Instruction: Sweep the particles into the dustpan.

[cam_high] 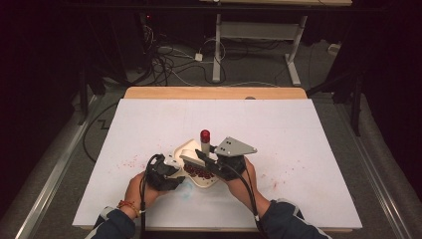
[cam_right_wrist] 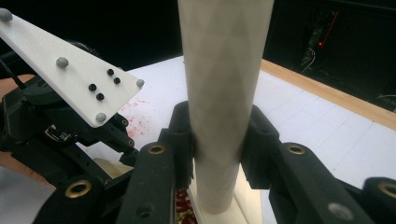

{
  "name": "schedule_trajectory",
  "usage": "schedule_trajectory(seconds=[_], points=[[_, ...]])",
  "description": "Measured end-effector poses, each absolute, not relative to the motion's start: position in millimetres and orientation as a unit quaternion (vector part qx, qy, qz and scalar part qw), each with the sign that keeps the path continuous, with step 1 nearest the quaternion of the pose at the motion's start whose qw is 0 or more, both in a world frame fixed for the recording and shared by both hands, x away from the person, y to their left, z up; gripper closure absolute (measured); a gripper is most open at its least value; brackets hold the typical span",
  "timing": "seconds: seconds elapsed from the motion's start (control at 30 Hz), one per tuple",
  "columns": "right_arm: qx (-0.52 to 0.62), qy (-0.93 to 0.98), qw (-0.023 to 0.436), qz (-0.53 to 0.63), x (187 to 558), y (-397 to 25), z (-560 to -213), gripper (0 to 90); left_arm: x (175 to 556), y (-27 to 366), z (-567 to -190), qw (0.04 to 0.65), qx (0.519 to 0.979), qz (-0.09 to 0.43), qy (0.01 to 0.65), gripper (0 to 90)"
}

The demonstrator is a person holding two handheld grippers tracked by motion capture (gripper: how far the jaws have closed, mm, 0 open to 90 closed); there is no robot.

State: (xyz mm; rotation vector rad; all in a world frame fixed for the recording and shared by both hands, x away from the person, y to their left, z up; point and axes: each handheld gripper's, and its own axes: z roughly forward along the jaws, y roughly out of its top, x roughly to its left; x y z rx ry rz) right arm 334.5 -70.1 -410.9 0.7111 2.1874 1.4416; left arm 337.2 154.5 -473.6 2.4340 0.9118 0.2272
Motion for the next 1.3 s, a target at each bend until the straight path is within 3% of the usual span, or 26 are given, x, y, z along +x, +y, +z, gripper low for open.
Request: schedule_trajectory(seconds=[0.43,0.77,1.3], points=[[0.242,0.765,0.238,0.547,341,-89,-399,70.4,331,167,-473,0.262,0.905,0.079,0.325,63.6],[0.265,0.754,0.259,0.543,339,-137,-378,70.3,312,180,-469,0.253,0.915,0.07,0.307,63.6],[0.289,0.781,0.295,0.469,316,-196,-396,70.3,285,158,-468,0.241,0.928,0.057,0.278,63.6]])
